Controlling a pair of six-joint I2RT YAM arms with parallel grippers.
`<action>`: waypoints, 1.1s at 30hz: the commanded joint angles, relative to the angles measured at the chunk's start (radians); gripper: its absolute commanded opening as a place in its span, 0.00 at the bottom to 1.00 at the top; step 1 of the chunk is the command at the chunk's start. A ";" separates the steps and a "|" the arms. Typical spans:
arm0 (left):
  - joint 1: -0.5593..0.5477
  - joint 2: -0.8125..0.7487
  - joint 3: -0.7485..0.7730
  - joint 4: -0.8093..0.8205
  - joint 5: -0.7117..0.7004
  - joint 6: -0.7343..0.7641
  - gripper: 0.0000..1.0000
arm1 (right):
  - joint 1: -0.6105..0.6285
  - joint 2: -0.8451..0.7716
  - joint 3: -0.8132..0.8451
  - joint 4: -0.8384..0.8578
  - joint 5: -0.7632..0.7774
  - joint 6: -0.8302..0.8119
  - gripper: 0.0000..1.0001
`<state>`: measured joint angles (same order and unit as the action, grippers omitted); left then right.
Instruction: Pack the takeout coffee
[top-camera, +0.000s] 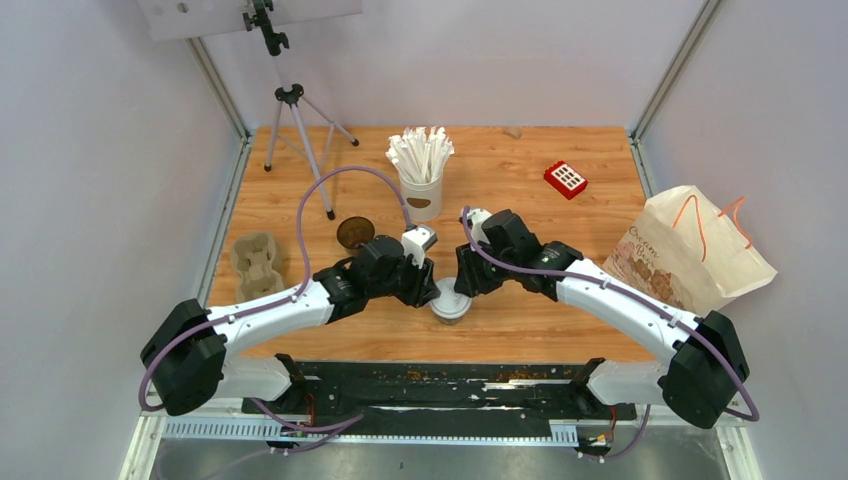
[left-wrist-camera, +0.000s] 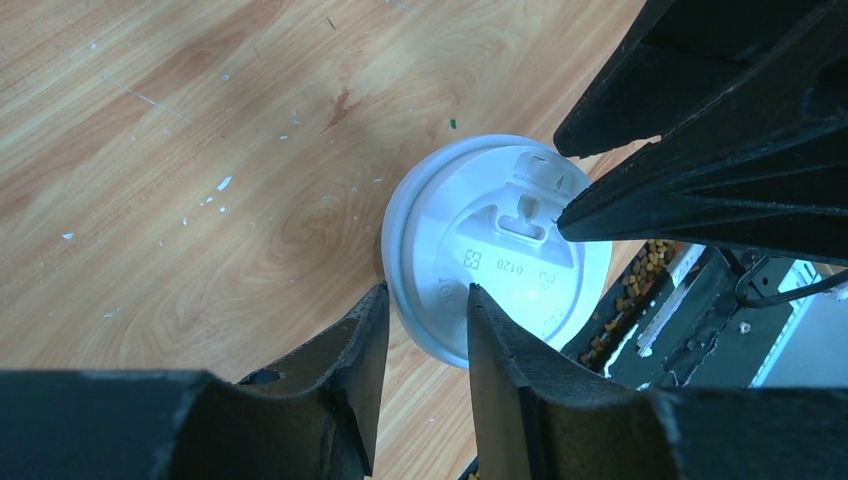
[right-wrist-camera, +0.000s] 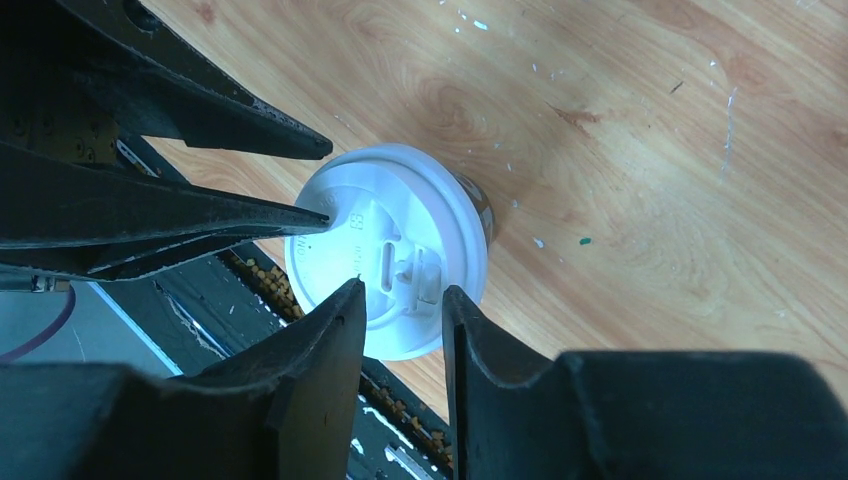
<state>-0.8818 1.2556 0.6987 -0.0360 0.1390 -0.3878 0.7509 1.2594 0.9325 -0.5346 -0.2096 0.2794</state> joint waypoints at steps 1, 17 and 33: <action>0.000 0.028 0.006 -0.050 -0.005 0.031 0.41 | -0.004 -0.013 0.020 -0.020 0.007 0.017 0.35; 0.000 0.029 -0.002 -0.041 0.013 -0.002 0.42 | -0.003 -0.020 -0.049 0.007 -0.029 0.049 0.28; 0.000 -0.012 -0.035 -0.059 -0.010 -0.083 0.40 | -0.003 -0.076 -0.145 0.052 -0.051 0.072 0.30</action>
<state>-0.8818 1.2610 0.6979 -0.0334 0.1478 -0.4488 0.7444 1.2236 0.8528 -0.5060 -0.2325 0.3313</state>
